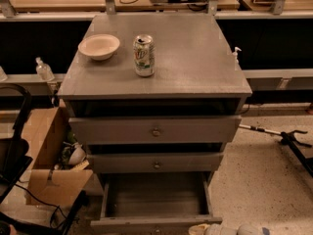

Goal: Close bottom drawer

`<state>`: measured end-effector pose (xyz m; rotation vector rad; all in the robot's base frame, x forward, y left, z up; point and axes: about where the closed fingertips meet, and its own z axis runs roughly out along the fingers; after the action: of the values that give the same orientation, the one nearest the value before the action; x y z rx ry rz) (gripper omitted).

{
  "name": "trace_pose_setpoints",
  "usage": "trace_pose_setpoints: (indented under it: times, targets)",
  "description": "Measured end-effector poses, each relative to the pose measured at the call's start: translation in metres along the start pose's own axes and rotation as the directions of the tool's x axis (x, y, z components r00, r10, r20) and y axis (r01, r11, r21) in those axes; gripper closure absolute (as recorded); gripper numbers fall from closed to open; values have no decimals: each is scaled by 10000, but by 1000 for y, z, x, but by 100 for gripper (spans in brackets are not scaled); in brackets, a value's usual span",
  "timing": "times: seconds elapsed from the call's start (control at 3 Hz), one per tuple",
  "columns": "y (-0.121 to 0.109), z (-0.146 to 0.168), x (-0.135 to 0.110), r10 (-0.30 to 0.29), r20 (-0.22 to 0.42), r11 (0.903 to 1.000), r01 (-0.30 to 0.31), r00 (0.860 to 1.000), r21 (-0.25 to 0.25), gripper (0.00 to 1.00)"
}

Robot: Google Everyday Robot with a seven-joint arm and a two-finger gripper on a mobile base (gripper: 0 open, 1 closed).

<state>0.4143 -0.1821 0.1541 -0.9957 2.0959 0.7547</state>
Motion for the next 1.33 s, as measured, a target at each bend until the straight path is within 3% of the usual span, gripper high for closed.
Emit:
trace_pose_setpoints:
  times: [0.33, 0.67, 1.0, 1.33]
  targets:
    - [-13, 23, -21, -240, -17, 9995, 240, 9997, -189, 100]
    - [-14, 28, -24, -302, -15, 9993, 301, 9995, -241, 100]
    - [-31, 61, -56, -660, 16, 9966, 660, 9978, -501, 100]
    - [-29, 59, -55, -668, 16, 9965, 668, 9978, -507, 100]
